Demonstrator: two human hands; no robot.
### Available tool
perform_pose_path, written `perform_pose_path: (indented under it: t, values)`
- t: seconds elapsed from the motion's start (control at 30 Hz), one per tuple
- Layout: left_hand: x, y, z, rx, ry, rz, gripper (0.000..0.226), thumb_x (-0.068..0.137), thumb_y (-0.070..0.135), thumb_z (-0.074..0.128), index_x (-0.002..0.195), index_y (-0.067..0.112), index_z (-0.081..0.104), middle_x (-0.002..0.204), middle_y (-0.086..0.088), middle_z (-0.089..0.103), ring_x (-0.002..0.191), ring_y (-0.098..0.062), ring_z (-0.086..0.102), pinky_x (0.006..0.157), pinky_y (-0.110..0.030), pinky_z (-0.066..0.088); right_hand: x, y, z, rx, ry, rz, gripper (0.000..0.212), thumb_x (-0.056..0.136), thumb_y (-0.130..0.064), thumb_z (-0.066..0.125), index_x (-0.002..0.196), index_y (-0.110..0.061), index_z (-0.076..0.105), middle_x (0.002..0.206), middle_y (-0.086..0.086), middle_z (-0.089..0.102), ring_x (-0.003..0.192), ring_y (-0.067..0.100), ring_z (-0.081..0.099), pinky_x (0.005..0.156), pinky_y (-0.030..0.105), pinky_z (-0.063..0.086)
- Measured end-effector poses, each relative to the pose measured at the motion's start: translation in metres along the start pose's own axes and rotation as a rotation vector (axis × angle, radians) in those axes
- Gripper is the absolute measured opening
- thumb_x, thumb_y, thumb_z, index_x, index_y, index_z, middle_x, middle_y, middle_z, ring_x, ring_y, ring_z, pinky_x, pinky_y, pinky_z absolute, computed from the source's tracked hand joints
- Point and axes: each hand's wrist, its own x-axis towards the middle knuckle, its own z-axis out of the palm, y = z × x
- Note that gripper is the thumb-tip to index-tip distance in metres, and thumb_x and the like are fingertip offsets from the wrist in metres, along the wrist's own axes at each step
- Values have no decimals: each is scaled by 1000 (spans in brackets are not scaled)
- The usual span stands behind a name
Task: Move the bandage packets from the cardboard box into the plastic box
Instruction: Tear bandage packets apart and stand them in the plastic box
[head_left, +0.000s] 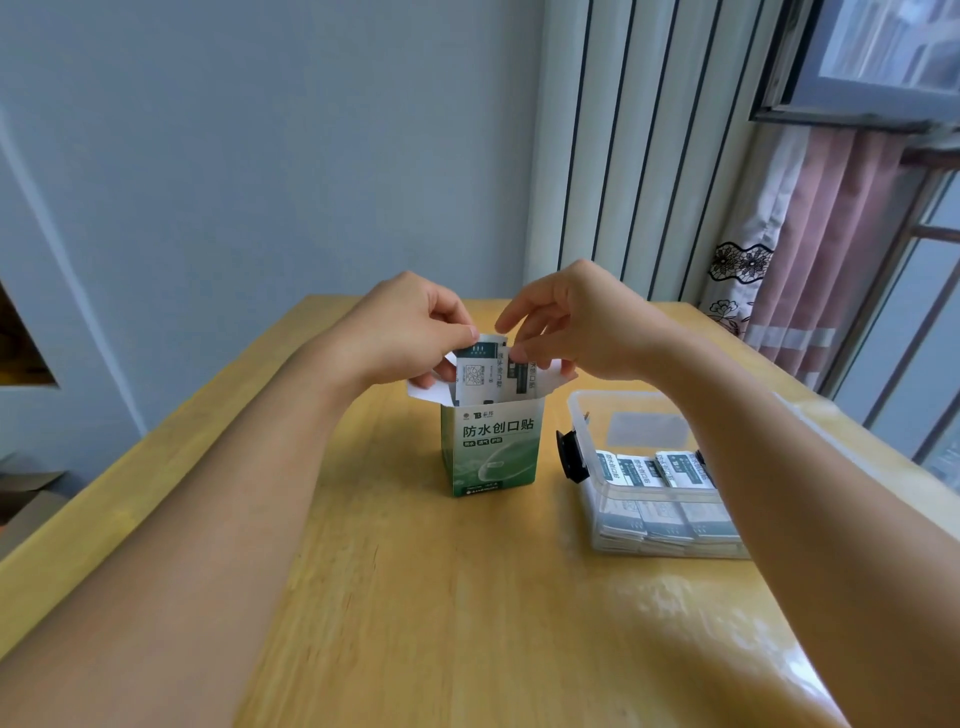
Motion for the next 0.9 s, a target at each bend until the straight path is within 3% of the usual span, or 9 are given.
perform_pose_path:
  t: [0.23,0.37,0.5,0.6,0.73,0.9]
  values:
    - [1,0,4,73,18,48,12,98,16,64,89,12,70,83,-5,76,62,-9,72,53,-23,58,-3,2,-27,51,193,-75,17,87,0,72,100,-11,75,81,1,75,55,10,63,58,23,58]
    - [-2,2,2,68,-11,40,9,96,16,67,90,12,72,84,-4,77,67,-11,74,54,-22,58,-5,1,-32,82,220,-112,17,89,-1,70,97,-15,75,77,-9,73,52,2,57,55,17,52]
    - [-3,4,3,3,-54,6,7,94,16,71,90,12,75,86,-2,78,72,-14,75,55,-23,58,-6,1,-36,174,252,-122,18,90,0,68,95,-16,75,75,-11,73,56,1,56,55,20,51]
    - [-3,6,4,-76,-57,-60,6,92,16,72,88,14,76,82,0,78,68,-9,74,53,-21,55,-5,-1,-33,165,232,-137,17,91,0,67,96,-15,75,79,-4,74,58,3,57,55,20,51]
    - [-2,7,6,-167,-29,-132,10,91,15,70,84,13,77,88,-6,78,68,-9,72,58,-26,53,-4,-2,-20,134,172,-137,17,91,-2,67,94,-18,74,79,-9,73,58,-2,58,56,19,51]
    - [2,10,13,-152,136,-34,13,92,23,70,90,12,74,96,-10,76,79,-15,67,66,-30,52,-2,-3,-13,103,142,-127,17,92,-3,66,96,-17,74,79,-8,71,59,-3,58,55,17,49]
